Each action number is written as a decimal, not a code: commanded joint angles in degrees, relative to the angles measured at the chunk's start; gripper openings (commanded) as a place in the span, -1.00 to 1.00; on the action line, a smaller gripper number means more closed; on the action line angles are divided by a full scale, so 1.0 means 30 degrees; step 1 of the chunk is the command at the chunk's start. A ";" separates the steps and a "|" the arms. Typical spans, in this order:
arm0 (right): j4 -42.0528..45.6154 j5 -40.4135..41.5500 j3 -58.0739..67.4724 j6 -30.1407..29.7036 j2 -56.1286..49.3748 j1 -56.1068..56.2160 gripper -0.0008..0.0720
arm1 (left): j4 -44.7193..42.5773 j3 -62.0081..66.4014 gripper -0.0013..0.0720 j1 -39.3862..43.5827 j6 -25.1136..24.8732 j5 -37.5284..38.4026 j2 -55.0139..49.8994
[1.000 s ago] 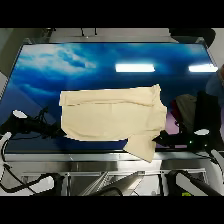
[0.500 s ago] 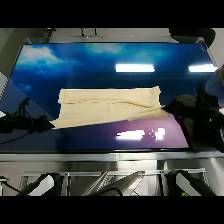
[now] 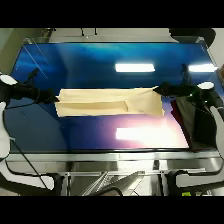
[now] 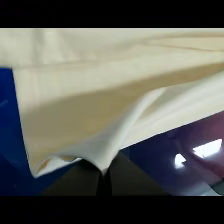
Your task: Fold the shirts.
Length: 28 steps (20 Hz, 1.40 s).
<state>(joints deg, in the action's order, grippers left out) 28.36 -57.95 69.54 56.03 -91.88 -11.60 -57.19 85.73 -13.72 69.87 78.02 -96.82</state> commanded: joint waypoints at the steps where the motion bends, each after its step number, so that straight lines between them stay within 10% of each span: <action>1: -0.0029 0.0809 0.0984 -0.0204 -0.3184 0.0357 -0.92 | -0.0102 0.3359 -0.92 0.0787 0.0044 0.0029 -0.3956; 3: 0.0051 0.0889 0.1005 -0.0619 -0.3665 0.0219 -0.86 | -0.0080 0.4911 -0.83 0.0787 0.0036 0.0525 -0.5304; 5: 0.0204 0.0138 0.1647 -0.0984 -0.3483 -0.0226 0.04 | -0.0036 0.6543 0.94 0.0787 0.0539 0.1428 -0.6171; 8: 0.3847 -0.0852 0.3381 0.0554 -0.3009 -0.1406 0.95 | -0.0080 0.8597 0.94 0.0729 0.0765 0.2856 -0.6433; 14: 0.4699 -0.2266 0.3592 0.1887 -0.4473 -0.1872 0.95 | 0.0131 1.0673 0.93 0.0867 0.1967 0.3927 -0.5799; 21: 0.3978 -0.2033 0.3628 0.1035 -0.5676 0.0153 0.90 | 0.0138 1.0666 0.93 0.1639 0.2244 0.3905 -0.5676; 22: 0.3971 -0.1851 0.3679 0.1035 -0.5676 0.0255 0.39 | 0.0138 1.0666 0.83 0.1836 0.2244 0.3789 -0.5676; 24: 0.3978 -0.1843 0.4007 0.0896 -0.5654 0.0313 -0.94 | 0.0138 1.0666 -0.16 0.2543 0.2222 0.3381 -0.5712; 26: 0.3978 -0.2295 0.4546 0.0903 -0.5268 0.0306 -0.93 | 0.0138 1.0258 -0.92 0.3592 0.2229 0.2703 -0.5770; 28: 0.3993 -0.3606 0.5384 0.1137 -0.4488 0.0284 -0.93 | 0.0146 0.8990 -0.92 0.4983 0.2229 0.1202 -0.5814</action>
<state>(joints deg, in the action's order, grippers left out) 40.75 -65.01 83.09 59.05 -107.39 -10.96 -56.75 115.72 -3.18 76.53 86.43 -114.08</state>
